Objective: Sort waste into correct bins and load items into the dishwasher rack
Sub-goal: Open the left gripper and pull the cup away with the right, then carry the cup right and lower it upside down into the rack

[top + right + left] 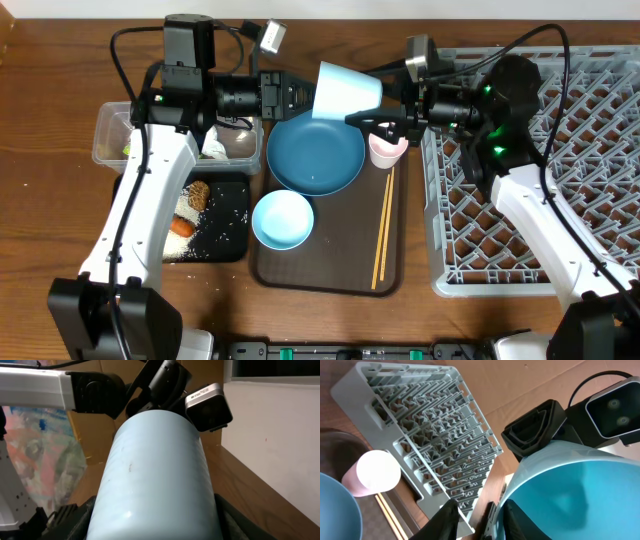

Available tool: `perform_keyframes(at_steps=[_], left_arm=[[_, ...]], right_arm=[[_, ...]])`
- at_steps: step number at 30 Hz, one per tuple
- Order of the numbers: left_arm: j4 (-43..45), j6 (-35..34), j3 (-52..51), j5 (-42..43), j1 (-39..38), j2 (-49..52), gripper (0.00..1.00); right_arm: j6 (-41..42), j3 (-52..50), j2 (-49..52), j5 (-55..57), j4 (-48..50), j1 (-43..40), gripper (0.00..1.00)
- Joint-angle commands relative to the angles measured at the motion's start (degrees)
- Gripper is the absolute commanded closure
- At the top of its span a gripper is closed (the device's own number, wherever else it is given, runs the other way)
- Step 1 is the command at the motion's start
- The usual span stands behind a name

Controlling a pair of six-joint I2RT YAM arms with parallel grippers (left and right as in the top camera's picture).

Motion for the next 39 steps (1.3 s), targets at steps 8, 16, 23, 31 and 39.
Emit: perform_keyframes(at_steps=[8, 16, 23, 31, 39], left_arm=[[-3.67, 2.16, 0.2, -10.73, 1.77, 0.42, 0.7], [-9.01, 5.09, 0.2, -15.23, 1.77, 0.42, 0.71], [-13.64, 6.36, 0.2, -21.4, 1.77, 0.42, 0.71], [-15.69, 7.43, 0.2, -22.88, 1.77, 0.42, 0.71], [-16.02, 7.43, 0.2, -24.35, 1.75, 0.42, 0.71]], right_arm=[[4.48, 1.03, -0.22, 2.49, 1.29, -3.96, 0.61], [6.19, 1.03, -0.22, 4.2, -0.15, -8.59, 0.63], [7.39, 1.05, -0.24, 6.64, -8.98, -16.11, 0.65], [5.51, 1.51, -2.01, 16.28, -24.76, -25.38, 0.67], [-10.99, 14.14, -4.83, 45.68, -60.76, -26.75, 0.67]])
